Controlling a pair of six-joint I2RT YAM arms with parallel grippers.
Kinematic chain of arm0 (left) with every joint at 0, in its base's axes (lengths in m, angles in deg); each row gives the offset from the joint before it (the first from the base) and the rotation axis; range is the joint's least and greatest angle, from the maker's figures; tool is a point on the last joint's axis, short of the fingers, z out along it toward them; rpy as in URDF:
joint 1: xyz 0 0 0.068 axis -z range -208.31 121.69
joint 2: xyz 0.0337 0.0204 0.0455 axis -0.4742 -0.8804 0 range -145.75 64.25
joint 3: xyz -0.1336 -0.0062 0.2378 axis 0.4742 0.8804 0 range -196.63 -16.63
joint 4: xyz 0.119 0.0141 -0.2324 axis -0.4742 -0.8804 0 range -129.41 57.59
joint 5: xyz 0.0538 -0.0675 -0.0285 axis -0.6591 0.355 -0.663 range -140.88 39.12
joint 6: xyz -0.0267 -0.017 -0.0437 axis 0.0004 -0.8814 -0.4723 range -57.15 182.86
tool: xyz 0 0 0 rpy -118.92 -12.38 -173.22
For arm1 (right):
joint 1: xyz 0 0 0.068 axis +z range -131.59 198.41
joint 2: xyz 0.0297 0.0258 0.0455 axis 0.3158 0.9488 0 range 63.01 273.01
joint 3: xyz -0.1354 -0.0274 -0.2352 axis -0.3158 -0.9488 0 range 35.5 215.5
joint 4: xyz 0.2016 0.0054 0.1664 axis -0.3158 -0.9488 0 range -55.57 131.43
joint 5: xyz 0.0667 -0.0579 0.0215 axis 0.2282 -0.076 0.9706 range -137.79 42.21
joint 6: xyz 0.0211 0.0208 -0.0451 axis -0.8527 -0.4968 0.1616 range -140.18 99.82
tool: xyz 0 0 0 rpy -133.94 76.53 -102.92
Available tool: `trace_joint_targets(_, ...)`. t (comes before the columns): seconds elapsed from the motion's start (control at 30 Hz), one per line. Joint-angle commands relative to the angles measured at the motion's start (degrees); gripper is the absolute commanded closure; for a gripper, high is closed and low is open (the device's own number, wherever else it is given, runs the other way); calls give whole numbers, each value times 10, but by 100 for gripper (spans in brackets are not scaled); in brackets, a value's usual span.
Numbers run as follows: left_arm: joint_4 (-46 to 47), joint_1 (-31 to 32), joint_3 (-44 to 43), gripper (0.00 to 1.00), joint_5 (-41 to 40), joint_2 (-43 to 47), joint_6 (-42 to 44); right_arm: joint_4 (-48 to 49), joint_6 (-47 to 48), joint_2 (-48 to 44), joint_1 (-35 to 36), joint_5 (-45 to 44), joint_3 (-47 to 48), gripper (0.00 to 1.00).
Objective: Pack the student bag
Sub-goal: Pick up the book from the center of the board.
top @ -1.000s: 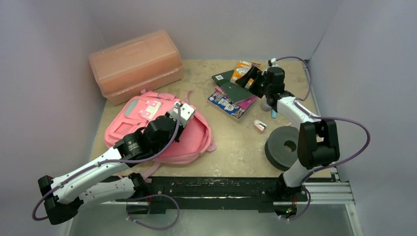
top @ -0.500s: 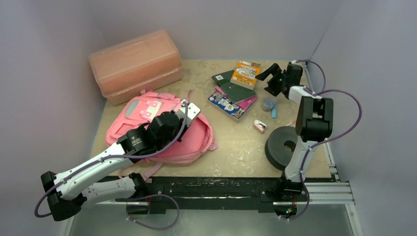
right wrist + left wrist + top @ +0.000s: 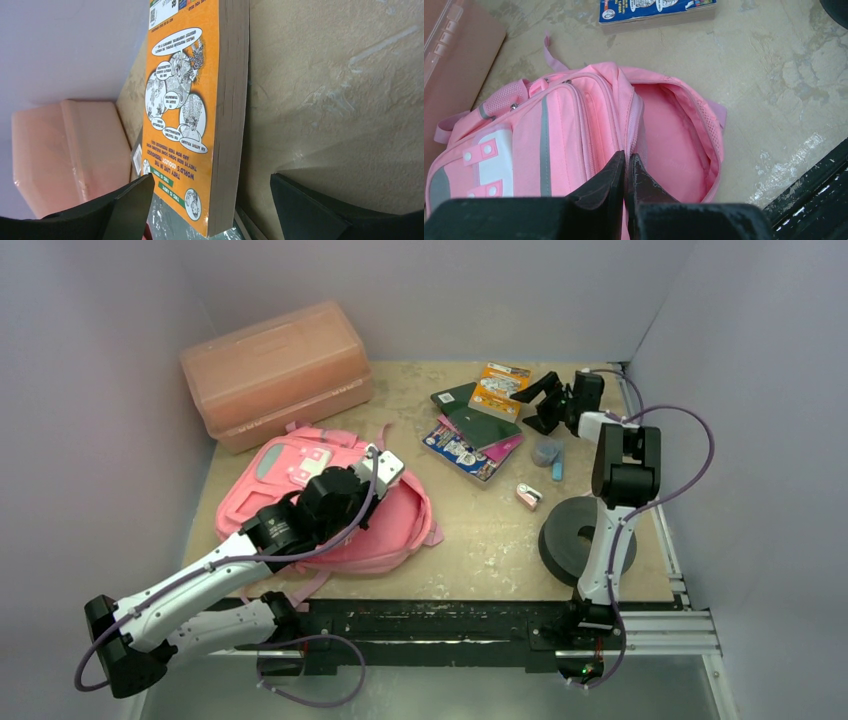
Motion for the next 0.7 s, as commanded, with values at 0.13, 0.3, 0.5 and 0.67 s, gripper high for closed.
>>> trace_joint_targets(0.13, 32, -20, -5, 100, 24, 20, -6, 82, -75, 32, 1, 40, 23, 14)
trace_joint_targets(0.3, 21, -22, -10, 100, 26, 11, -6, 141, -129, 59, 2, 45, 22, 20)
trace_joint_targets(0.5, 19, -22, -10, 100, 32, 6, -7, 225, -197, 83, 2, 46, 15, 32)
trace_joint_targets(0.67, 19, -25, -11, 100, 43, 5, -6, 263, -219, 94, 3, 45, 16, 57)
